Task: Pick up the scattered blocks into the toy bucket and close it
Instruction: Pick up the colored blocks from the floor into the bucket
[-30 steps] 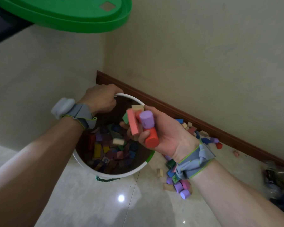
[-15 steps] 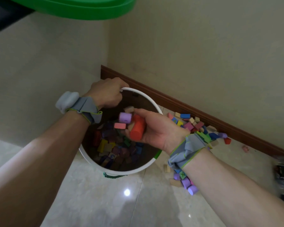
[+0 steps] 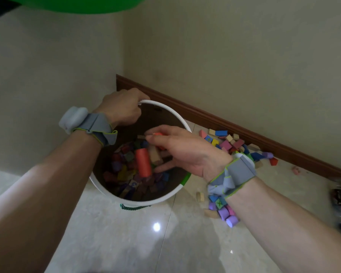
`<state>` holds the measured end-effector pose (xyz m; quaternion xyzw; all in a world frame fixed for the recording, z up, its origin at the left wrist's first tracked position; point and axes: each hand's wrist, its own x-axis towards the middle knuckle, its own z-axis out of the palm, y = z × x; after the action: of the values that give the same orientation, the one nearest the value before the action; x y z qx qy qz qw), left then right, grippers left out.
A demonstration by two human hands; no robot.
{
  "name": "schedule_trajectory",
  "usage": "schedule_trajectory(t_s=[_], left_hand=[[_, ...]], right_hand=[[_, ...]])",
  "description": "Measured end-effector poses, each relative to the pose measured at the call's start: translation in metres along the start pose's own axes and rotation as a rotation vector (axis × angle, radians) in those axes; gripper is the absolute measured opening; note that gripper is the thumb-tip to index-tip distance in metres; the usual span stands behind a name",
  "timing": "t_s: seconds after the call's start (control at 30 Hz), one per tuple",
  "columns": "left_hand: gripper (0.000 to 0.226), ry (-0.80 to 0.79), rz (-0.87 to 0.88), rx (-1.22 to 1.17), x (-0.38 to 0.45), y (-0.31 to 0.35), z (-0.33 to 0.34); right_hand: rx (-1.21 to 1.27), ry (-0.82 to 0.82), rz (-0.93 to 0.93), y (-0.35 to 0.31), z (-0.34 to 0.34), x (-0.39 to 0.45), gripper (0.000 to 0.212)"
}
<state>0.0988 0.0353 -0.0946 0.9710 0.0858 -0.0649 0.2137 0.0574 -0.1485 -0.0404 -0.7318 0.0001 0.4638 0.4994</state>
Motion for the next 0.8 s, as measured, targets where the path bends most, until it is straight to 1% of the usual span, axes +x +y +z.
schedule_trajectory(t_s=[0.07,0.13,0.2,0.27,0.3,0.33,0.4,0.43,0.47,0.5,0.53,0.6,0.63,0.67,0.7,0.73,0.8], left_hand=[[0.042,0.022,0.000,0.023,0.000,0.001,0.001],[0.037,0.071,0.014,0.053,-0.001,0.003,0.004],[0.033,0.115,0.023,0.081,-0.003,0.004,0.007],[0.032,0.138,0.027,0.095,-0.003,0.005,0.010],[0.033,0.134,0.036,0.097,-0.002,0.008,0.012],[0.033,0.126,0.041,0.097,-0.001,0.009,0.013],[0.034,0.121,0.043,0.097,-0.001,0.010,0.014],[0.033,0.120,0.040,0.099,-0.001,0.010,0.014],[0.033,0.116,0.038,0.102,-0.001,0.011,0.014],[0.033,0.112,0.039,0.102,-0.001,0.014,0.015],[0.033,0.109,0.043,0.101,-0.001,0.017,0.015],[0.034,0.096,0.050,0.103,0.001,0.020,0.016],[0.034,0.089,0.053,0.105,0.002,0.021,0.017],[0.035,0.086,0.055,0.108,0.002,0.021,0.017],[0.035,0.086,0.057,0.110,0.002,0.021,0.017],[0.035,0.088,0.058,0.112,0.002,0.021,0.017],[0.036,0.090,0.052,0.107,0.001,0.020,0.016]], right_hand=[[-0.115,-0.014,-0.061,-0.003,-0.008,-0.006,0.024],[-0.170,-0.013,-0.112,-0.004,-0.019,-0.010,0.027],[-0.132,-0.009,-0.159,-0.005,-0.029,-0.015,0.033],[-0.043,0.047,-0.276,-0.005,-0.038,-0.017,0.035],[0.010,0.140,-0.365,0.000,-0.046,-0.016,0.032],[0.062,0.270,-0.451,0.006,-0.055,-0.012,0.030],[0.067,0.599,-0.578,0.025,-0.069,0.000,0.025],[-0.016,0.760,-0.614,0.041,-0.075,0.007,0.022],[-0.147,0.873,-0.628,0.062,-0.080,0.014,0.019],[-0.302,0.909,-0.610,0.089,-0.084,0.020,0.018],[-0.475,0.881,-0.543,0.119,-0.086,0.025,0.026],[-0.847,0.751,-0.305,0.181,-0.088,0.035,0.059],[-1.017,0.680,-0.199,0.209,-0.092,0.039,0.072],[-1.149,0.590,-0.130,0.234,-0.097,0.041,0.079],[-1.236,0.513,-0.103,0.255,-0.103,0.042,0.084],[-1.286,0.475,-0.098,0.271,-0.109,0.043,0.085],[-1.348,0.494,-0.050,0.288,-0.118,0.044,0.085]])
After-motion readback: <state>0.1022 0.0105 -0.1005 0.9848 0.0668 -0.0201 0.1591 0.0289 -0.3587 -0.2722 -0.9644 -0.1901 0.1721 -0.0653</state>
